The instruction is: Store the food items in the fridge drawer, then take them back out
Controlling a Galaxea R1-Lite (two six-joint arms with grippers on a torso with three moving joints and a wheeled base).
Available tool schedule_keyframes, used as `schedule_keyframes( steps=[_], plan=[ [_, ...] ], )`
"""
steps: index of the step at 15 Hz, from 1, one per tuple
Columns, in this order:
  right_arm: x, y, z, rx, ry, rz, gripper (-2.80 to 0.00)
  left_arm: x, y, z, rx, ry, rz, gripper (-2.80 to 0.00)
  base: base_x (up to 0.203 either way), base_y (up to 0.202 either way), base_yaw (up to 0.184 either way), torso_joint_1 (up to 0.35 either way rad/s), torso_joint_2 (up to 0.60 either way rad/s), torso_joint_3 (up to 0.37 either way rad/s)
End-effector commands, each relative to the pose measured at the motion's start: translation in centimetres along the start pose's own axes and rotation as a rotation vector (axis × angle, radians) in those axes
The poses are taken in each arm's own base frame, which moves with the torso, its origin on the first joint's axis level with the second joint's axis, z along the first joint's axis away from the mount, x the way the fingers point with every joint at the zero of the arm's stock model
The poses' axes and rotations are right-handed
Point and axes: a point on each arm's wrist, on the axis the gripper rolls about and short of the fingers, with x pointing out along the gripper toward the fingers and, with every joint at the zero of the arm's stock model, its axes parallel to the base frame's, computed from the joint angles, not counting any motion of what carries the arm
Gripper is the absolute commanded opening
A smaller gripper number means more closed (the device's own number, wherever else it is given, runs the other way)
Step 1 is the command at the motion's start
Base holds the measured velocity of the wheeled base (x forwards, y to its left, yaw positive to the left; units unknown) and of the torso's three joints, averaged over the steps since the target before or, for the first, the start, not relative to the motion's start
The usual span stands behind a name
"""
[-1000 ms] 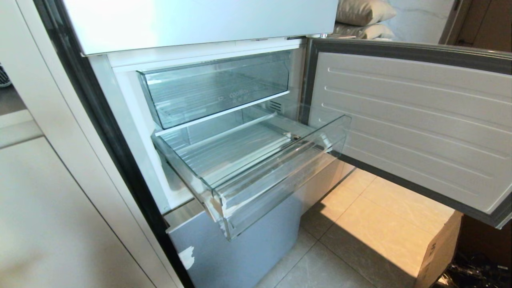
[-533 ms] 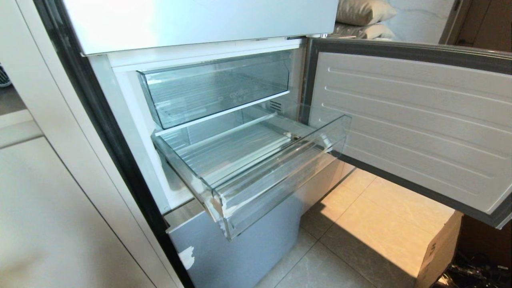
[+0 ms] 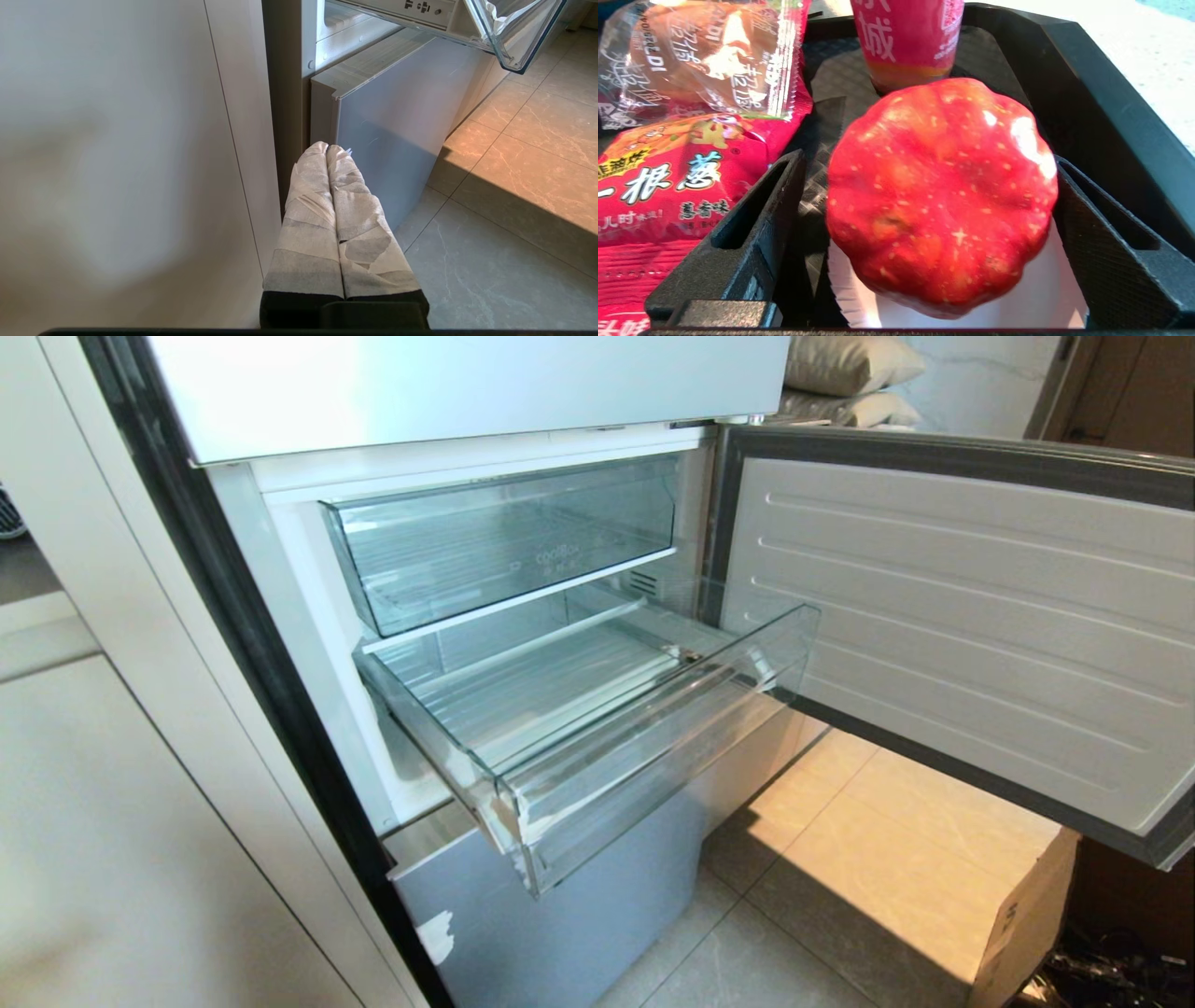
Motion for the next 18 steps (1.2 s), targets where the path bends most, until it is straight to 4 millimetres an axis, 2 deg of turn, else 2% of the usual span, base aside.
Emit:
schedule_keyframes(
  steps=[1,4,5,10,12,13,15,16,18],
  plan=[
    [-0.1,-0.1,0.1,0.001,-0.004,-0.001,0.0,0.0,0.0,0.0,0.0,0.001,-0.001,-2.8,0.0,0.0,0.0,0.0,0.0,0.0],
    [-0.1,0.0,0.1,-0.004,-0.003,0.001,0.0,0.0,0.0,0.0,0.0,0.001,0.001,-2.8,0.0,0.0,0.0,0.0,0.0,0.0],
    [-0.1,0.0,0.0,-0.005,-0.001,0.001,-2.8,0.0,0.0,0.0,0.0,0.0,0.001,-2.8,0.0,0.0,0.0,0.0,0.0,0.0],
    [-0.3,0.0,0.7,-0.003,-0.014,0.001,-2.8,0.0,0.0,0.0,0.0,0.0,0.0,-2.8,0.0,0.0,0.0,0.0,0.0,0.0],
    [-0.9,0.0,1.5,-0.004,-0.031,-0.003,-2.8,0.0,0.0,0.0,0.0,0.0,0.001,-2.8,0.0,0.0,0.0,0.0,0.0,0.0],
    [-1.7,0.0,2.8,-0.005,-0.054,-0.009,-2.8,0.0,0.0,0.0,0.0,0.0,0.001,-2.8,0.0,0.0,0.0,0.0,0.0,0.0],
    [-4.3,0.2,5.8,-0.008,-0.112,-0.05,-2.8,0.0,0.0,0.0,0.0,0.0,0.001,-2.8,0.0,0.0,0.0,0.0,0.0,0.0],
    [-6.2,0.4,7.4,-0.012,-0.146,-0.09,-2.8,0.0,0.0,0.0,0.0,0.0,-0.001,-2.8,0.0,0.0,0.0,0.0,0.0,0.0],
    [-11.9,1.8,10.7,-0.015,-0.216,-0.147,-2.8,0.0,0.0,0.0,0.0,0.0,0.001,-2.8,0.0,0.0,0.0,0.0,0.0,0.0]
  ],
)
